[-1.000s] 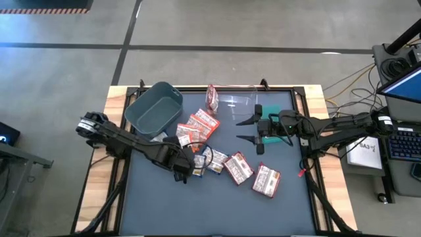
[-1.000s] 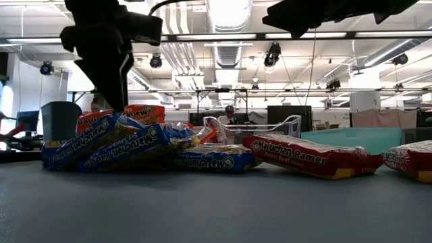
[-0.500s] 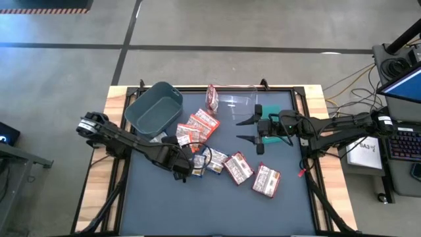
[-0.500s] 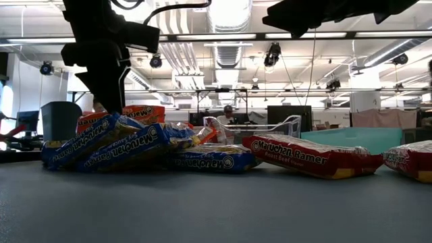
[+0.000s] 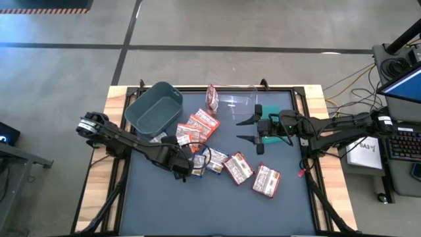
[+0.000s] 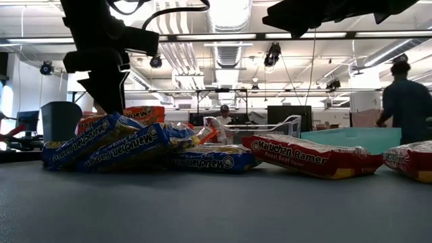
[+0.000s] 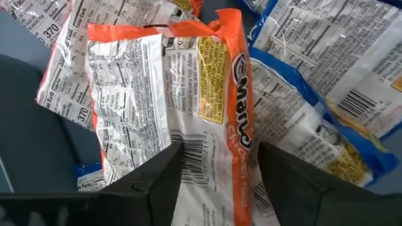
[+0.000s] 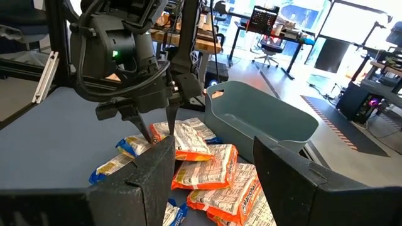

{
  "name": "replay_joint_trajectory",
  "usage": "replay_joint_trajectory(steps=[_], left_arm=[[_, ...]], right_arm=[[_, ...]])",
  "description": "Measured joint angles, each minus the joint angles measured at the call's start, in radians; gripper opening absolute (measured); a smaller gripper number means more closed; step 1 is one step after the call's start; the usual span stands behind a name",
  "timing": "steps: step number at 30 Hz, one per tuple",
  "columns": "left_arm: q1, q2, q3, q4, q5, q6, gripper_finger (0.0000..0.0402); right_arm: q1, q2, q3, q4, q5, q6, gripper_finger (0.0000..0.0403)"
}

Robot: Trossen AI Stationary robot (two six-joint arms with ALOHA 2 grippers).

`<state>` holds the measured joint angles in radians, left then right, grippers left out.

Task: Sort Maruchan noodles
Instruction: Put the orange noodle pack into the gray bin

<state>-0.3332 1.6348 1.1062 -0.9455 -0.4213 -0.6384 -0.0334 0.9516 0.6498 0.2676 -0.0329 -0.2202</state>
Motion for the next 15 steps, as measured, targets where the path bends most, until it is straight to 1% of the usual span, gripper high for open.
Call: replay_joint_trajectory(steps=[6, 15], left_arm=[[0.000, -0.001, -0.005, 0.003, -0.003, 0.000, 0.0137], [0.000, -0.005, 0.003, 0.012, 0.015, -0.010, 0.0016]], right_arm=[[0.000, 0.000, 0.000, 0.000, 0.000, 0.000, 0.0203], [0.000, 0.000, 0.000, 0.000, 0.002, 0.000, 0.0203]])
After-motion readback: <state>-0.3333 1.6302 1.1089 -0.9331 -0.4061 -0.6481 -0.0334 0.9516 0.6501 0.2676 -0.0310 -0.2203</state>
